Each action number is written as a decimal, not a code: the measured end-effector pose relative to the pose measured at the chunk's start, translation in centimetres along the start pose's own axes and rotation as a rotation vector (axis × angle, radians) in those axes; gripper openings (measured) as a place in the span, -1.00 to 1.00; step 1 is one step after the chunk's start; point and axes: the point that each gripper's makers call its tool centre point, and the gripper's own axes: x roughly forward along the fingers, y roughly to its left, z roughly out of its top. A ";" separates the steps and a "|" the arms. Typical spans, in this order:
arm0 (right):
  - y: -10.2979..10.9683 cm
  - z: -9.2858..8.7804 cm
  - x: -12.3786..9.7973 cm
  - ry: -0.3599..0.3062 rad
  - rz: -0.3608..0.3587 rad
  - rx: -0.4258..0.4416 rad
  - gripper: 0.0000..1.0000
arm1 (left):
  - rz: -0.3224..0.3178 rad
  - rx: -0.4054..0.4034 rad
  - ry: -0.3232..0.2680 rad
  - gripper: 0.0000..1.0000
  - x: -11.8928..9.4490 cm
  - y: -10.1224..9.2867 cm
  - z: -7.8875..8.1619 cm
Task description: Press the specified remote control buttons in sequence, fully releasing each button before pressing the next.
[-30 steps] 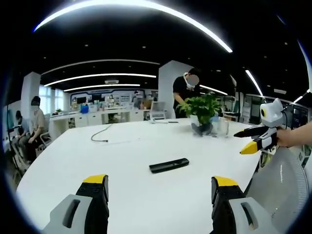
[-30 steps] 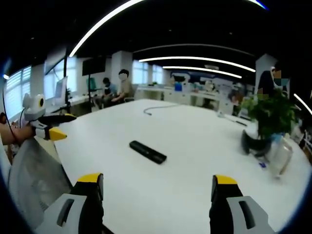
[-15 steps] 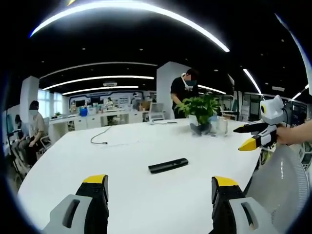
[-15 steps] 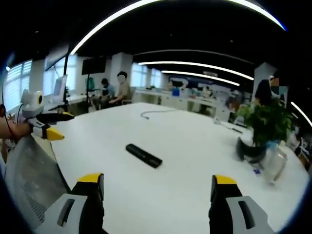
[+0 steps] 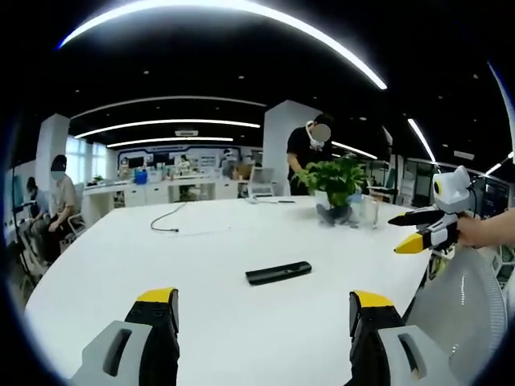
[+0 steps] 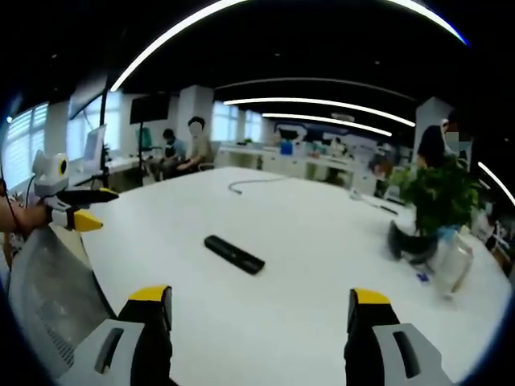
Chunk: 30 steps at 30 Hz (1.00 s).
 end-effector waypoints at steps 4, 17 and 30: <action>0.1 -0.1 0.1 0.002 0.010 -0.004 0.78 | 0.007 0.004 -0.002 0.81 0.0 0.1 0.1; 0.1 -0.1 0.2 0.002 0.017 -0.004 0.77 | 0.015 0.005 -0.007 0.81 0.0 0.3 0.2; 0.4 -0.2 0.3 0.018 0.015 -0.003 0.77 | 0.022 -0.007 -0.023 0.81 0.0 0.5 0.5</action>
